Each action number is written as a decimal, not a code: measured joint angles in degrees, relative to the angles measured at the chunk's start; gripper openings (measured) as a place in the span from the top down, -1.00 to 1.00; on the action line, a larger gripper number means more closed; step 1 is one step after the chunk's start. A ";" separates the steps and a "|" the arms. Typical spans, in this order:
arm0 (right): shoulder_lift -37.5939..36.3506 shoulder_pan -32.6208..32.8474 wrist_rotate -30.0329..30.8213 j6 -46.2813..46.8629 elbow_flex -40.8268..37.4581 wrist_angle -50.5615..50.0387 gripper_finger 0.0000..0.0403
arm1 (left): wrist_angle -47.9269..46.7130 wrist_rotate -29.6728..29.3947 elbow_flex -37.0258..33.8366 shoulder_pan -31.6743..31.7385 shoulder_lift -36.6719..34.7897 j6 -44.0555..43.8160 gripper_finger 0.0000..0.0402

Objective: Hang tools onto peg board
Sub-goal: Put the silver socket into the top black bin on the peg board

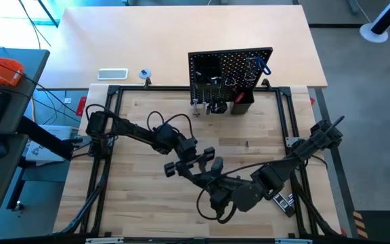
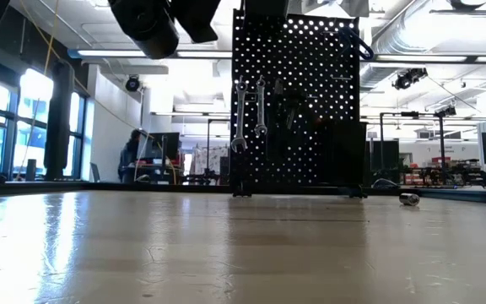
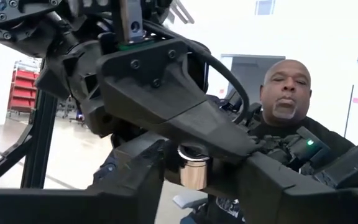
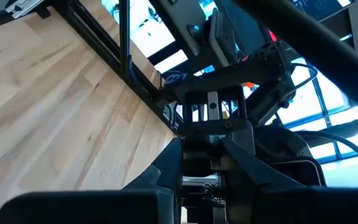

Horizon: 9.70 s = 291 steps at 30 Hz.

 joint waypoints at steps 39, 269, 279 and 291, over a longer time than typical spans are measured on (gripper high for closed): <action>-0.15 6.23 18.20 4.68 -0.17 -4.50 0.33 | 1.75 1.94 0.13 2.00 -0.81 1.64 0.73; -31.21 -37.22 -31.09 53.09 -69.11 -4.43 0.07 | -68.22 -48.05 -20.87 1.56 -29.92 39.86 0.19; -31.17 -37.24 -30.48 53.29 -69.11 -4.23 0.54 | -68.17 -48.05 -20.87 1.14 -29.92 40.00 0.19; -31.01 -34.48 -31.67 55.24 -67.45 1.40 0.54 | -67.87 -48.69 -20.87 1.29 -29.92 39.85 0.19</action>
